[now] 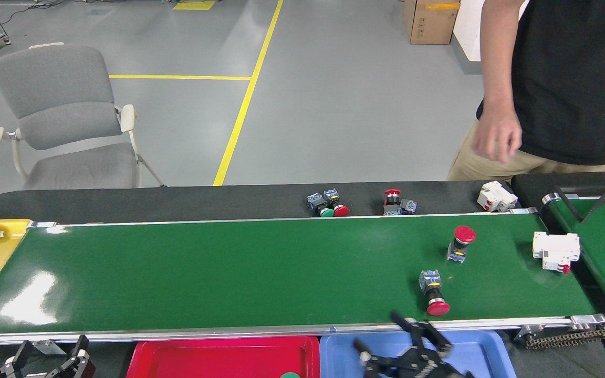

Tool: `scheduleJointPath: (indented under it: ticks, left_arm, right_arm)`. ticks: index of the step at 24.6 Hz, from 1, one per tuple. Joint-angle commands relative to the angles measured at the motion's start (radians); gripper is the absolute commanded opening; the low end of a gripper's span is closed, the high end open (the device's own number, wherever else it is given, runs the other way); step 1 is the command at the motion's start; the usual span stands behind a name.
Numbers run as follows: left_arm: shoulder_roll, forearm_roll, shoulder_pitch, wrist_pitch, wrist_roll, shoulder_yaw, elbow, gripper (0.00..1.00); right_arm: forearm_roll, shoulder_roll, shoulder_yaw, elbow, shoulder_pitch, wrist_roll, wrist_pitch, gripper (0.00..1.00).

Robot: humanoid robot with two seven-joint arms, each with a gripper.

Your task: Pick switch part from conveyor to tray

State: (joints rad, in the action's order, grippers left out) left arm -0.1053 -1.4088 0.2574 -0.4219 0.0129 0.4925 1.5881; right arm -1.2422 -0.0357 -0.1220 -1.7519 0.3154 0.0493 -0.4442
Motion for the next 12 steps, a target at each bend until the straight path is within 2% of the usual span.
scheduleJointPath:
  ticks: [1, 3, 6, 8, 10, 12]
  left_arm:
    - [-0.008, 0.005, 0.0, -0.02, -0.005, 0.008, 0.013, 1.0]
    - [-0.005, 0.005, 0.0, -0.02, -0.005, 0.001, 0.013, 1.0]
    - [-0.005, 0.004, 0.0, -0.017, -0.005, 0.001, 0.024, 1.0]
    - [-0.008, 0.001, 0.0, -0.015, -0.005, 0.0, 0.024, 1.0]
    - [-0.007, -0.002, 0.0, -0.015, -0.005, 0.0, 0.023, 1.0]
    - [-0.005, -0.002, 0.0, -0.015, -0.005, 0.0, 0.023, 1.0]
  right_arm:
    - [-0.006, -0.001, -0.07, -0.018, 0.019, -0.1, 0.1, 0.94]
    - [-0.019, 0.003, -0.073, -0.018, 0.05, -0.103, 0.148, 0.94]
    - [-0.026, 0.007, -0.071, -0.018, 0.037, -0.098, 0.154, 0.95]
    - [-0.074, 0.008, -0.044, -0.018, 0.001, -0.089, 0.151, 0.95]
    - [-0.134, 0.003, 0.031, -0.015, -0.052, -0.046, 0.162, 0.95]
    - [-0.161, -0.004, 0.079, -0.001, -0.102, 0.007, 0.183, 0.95]
